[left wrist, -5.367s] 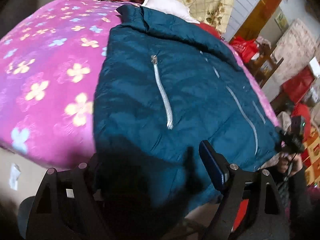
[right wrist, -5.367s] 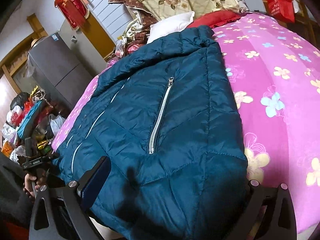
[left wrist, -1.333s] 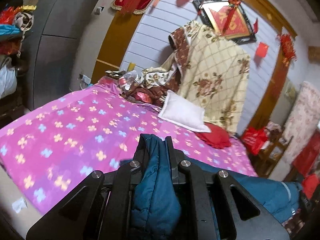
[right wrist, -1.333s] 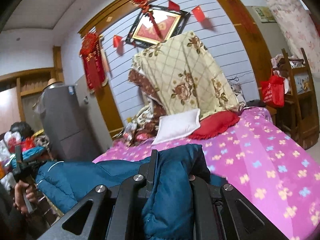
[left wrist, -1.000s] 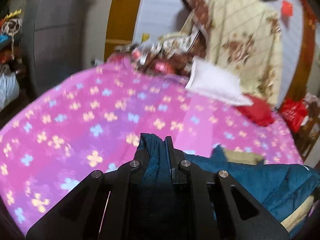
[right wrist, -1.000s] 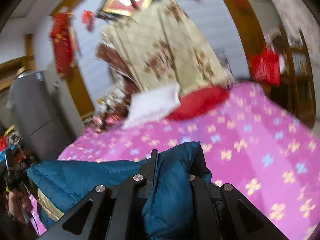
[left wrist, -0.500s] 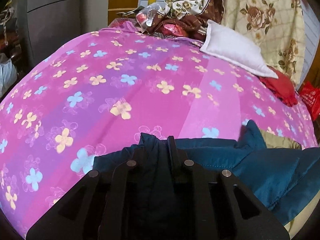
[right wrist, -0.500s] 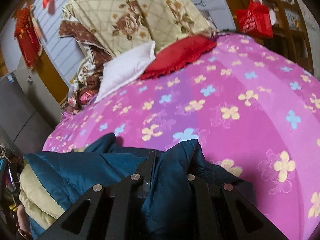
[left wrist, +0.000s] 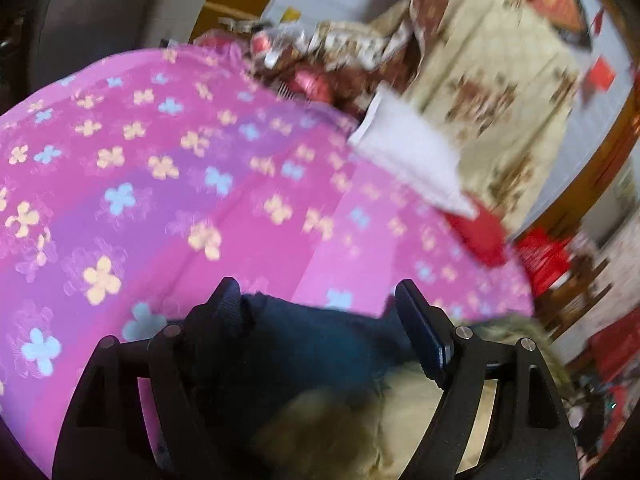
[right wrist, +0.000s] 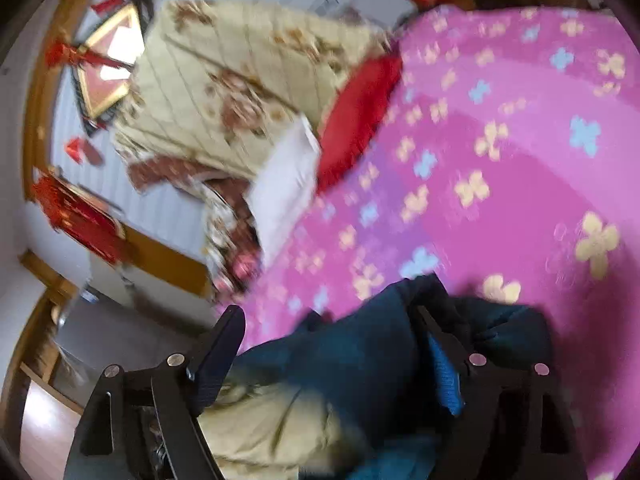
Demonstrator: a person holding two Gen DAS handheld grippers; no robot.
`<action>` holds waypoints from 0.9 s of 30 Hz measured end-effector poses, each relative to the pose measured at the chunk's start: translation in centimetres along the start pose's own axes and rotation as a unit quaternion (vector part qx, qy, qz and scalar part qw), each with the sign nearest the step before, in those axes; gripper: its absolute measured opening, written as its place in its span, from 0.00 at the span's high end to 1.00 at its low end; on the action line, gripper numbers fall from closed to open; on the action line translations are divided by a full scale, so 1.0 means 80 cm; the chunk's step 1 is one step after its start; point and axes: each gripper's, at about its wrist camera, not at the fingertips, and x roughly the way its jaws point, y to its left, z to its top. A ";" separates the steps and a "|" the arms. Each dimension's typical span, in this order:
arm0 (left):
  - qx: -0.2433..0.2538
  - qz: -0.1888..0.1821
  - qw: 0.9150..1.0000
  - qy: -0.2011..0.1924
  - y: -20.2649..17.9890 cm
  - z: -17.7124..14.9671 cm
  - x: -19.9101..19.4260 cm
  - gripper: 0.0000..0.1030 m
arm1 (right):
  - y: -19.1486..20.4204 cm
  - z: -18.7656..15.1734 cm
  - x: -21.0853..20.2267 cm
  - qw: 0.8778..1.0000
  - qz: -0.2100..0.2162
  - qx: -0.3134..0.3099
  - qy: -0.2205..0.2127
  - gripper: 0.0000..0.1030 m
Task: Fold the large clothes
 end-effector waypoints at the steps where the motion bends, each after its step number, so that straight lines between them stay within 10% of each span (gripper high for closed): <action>1: -0.002 0.006 1.000 -0.015 0.002 0.001 -0.010 0.22 | 0.014 -0.003 -0.011 1.000 -0.002 -0.018 -0.010 0.21; 10: 0.039 0.067 0.995 -0.055 0.005 -0.014 -0.047 0.22 | 0.102 -0.080 -0.029 0.959 -0.066 -0.275 0.014 0.21; 16: 0.028 0.069 0.990 -0.123 0.009 -0.013 -0.094 0.22 | 0.105 -0.103 -0.004 0.947 -0.085 -0.304 0.058 0.21; 27: 0.068 0.078 0.993 -0.056 -0.023 -0.026 -0.047 0.22 | 0.097 -0.097 0.026 0.945 -0.143 -0.285 0.068 0.21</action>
